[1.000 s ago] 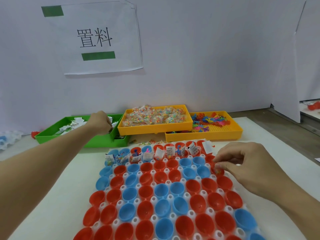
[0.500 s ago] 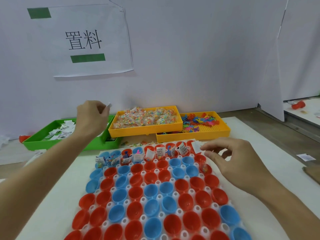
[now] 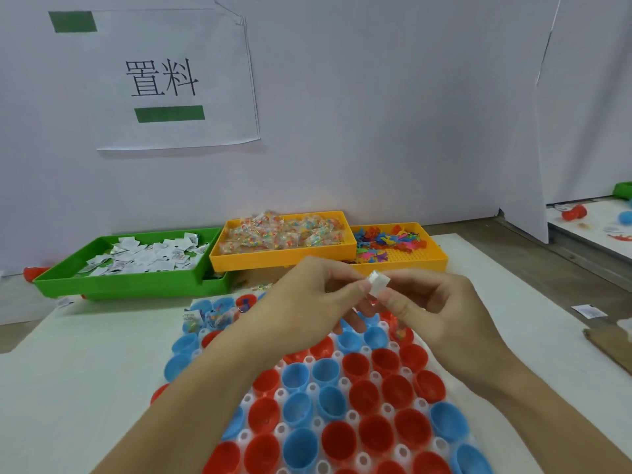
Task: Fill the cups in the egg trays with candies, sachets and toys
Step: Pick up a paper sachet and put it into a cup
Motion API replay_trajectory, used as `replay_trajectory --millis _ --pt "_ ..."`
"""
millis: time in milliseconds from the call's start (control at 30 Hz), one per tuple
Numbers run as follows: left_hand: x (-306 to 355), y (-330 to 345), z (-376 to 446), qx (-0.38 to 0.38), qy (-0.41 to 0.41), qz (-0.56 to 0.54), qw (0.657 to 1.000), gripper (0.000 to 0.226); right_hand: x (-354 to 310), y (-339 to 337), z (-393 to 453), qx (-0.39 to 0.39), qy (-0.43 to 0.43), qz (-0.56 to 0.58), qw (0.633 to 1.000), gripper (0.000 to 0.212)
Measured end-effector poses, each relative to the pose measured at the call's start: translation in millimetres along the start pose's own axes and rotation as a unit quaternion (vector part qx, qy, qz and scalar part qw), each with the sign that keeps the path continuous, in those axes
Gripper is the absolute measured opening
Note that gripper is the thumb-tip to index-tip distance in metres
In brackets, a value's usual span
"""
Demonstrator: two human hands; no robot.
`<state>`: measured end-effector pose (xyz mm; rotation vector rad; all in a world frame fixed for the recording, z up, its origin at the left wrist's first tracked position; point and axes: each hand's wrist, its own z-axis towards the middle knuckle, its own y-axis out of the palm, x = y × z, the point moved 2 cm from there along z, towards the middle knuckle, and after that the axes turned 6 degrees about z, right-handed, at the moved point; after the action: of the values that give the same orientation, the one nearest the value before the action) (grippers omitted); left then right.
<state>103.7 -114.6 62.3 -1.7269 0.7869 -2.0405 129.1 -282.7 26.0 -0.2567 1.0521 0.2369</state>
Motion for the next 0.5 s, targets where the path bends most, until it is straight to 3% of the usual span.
replay_trajectory --millis 167,333,500 --pt "-5.7 4.7 0.7 -0.036 -0.028 -0.014 0.999 0.028 1.5 1.6 -0.5 0.048 0.005 -0.005 0.999 0.011" --pt "-6.9 2.7 2.3 0.045 -0.026 -0.03 0.998 0.021 0.8 0.1 0.1 0.06 0.029 -0.02 0.998 0.012" --pt "-5.9 0.3 0.0 0.067 0.013 -0.014 0.998 0.006 -0.7 0.3 -1.2 0.043 0.044 -0.007 0.998 0.014"
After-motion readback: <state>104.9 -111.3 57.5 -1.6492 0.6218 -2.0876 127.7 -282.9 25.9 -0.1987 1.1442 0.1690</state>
